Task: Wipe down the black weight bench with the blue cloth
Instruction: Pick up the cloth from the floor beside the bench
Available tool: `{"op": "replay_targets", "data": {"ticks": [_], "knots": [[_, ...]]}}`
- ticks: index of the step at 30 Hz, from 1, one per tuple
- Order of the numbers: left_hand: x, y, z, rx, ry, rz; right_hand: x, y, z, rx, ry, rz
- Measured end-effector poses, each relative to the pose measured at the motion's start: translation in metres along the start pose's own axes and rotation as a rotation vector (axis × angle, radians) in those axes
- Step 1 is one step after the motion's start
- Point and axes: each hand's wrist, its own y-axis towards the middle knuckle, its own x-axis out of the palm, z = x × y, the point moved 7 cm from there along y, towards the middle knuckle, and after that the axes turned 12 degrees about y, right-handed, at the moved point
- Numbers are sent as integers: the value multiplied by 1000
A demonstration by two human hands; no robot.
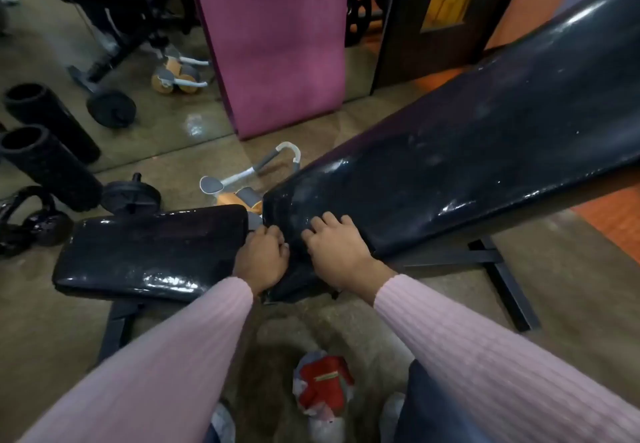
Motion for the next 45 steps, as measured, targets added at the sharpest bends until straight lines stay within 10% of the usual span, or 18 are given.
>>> {"op": "replay_targets", "data": {"ticks": [8, 15, 26, 45], "knots": [[81, -85, -17, 36, -119, 233, 84, -81, -39, -406, 153, 341], [102, -94, -6, -48, -185, 417, 221, -97, -11, 193, 653, -328], [107, -82, 4, 90, 11, 502, 309, -109, -19, 284, 704, -571], [75, -72, 23, 88, 31, 451, 218, -83, 19, 548, 1123, -504]]}}
